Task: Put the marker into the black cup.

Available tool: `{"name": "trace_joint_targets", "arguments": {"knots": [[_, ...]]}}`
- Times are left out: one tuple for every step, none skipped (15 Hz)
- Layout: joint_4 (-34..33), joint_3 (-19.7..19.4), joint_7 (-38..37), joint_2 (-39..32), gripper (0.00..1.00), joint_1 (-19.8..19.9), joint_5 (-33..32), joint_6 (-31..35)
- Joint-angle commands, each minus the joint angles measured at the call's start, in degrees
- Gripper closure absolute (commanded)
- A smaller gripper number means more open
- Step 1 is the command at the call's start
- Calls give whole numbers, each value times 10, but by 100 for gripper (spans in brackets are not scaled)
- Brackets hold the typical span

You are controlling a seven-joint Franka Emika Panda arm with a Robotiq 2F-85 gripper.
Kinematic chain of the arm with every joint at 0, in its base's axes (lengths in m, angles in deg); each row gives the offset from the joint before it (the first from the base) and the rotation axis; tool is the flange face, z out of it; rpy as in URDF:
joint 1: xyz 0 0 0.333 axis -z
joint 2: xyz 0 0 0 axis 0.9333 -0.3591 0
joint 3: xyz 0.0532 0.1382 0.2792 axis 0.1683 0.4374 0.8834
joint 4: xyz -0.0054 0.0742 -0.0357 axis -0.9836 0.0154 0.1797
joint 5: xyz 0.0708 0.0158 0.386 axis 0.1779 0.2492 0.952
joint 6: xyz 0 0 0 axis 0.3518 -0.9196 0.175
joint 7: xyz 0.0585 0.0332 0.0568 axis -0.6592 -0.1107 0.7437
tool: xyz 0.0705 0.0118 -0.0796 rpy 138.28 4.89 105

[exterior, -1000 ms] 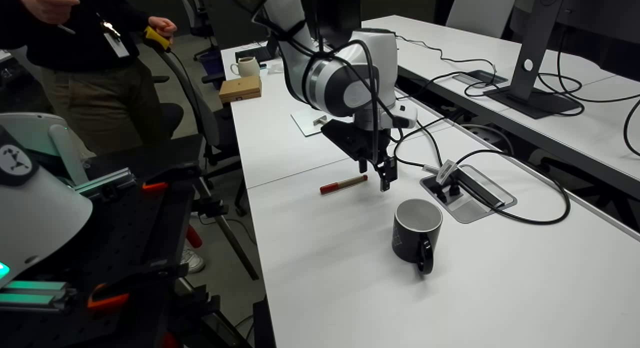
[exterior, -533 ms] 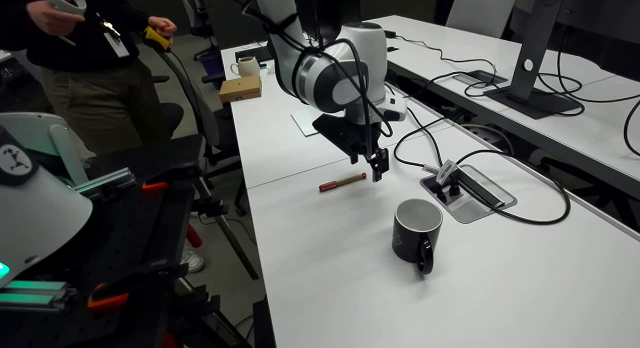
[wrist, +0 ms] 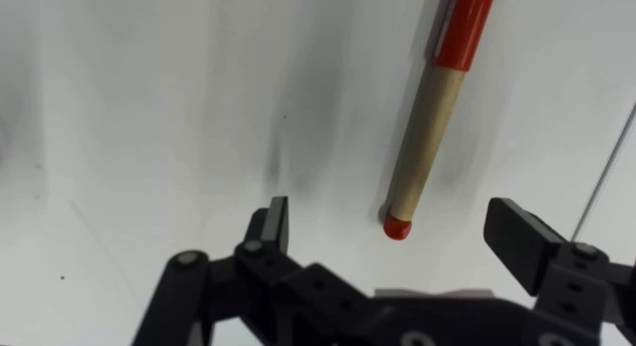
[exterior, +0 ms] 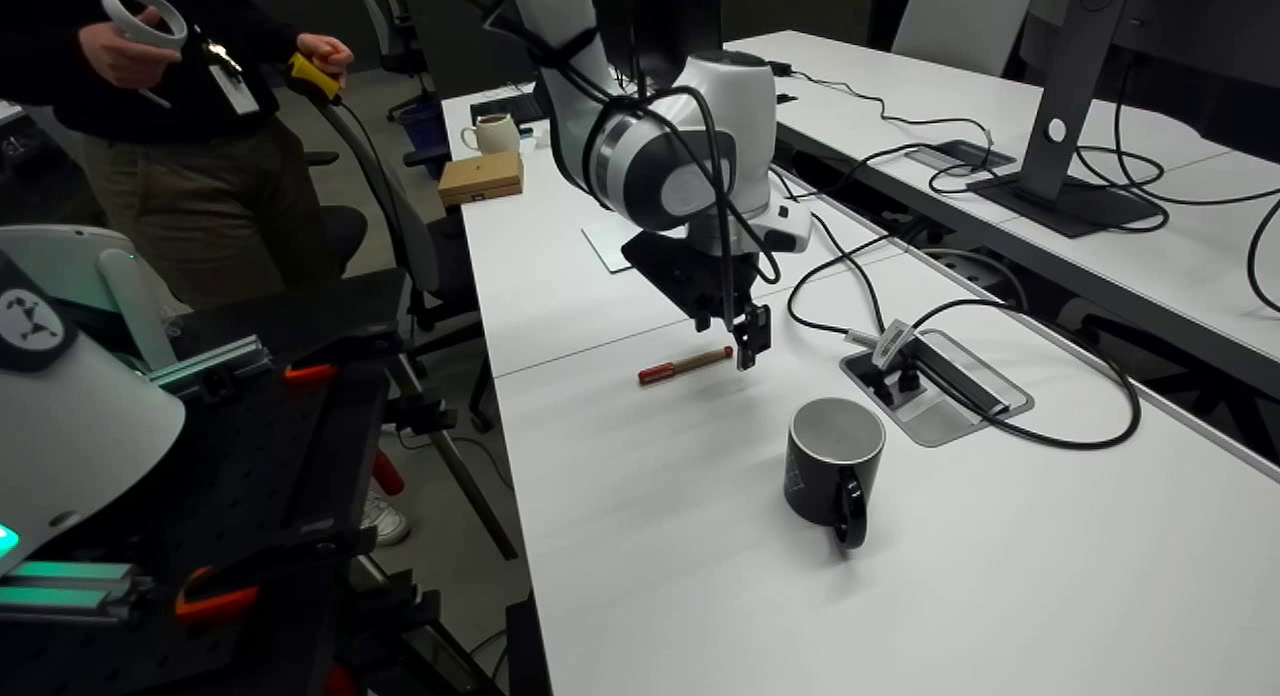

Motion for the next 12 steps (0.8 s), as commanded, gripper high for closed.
{"name": "trace_joint_targets", "arguments": {"knots": [[-13,18,13,-14,0,15,25,1],[-16,22,12,-17,0,18,30,4],[-17,24,11,-20,0,20,35,7],[-20,25,8,-23,0,21,40,10],[-22,24,5,-26,0,20,44,11],[-26,17,-2,-29,0,12,47,11],[-30,12,-7,-31,0,7,50,8],[-33,11,-8,-34,0,6,52,6],[-36,4,-13,-36,0,-1,53,3],[-39,0,-17,-38,0,-5,54,1],[-42,-5,-22,-39,0,-10,56,-1],[-44,-10,-29,-41,0,-16,57,-3]]}}
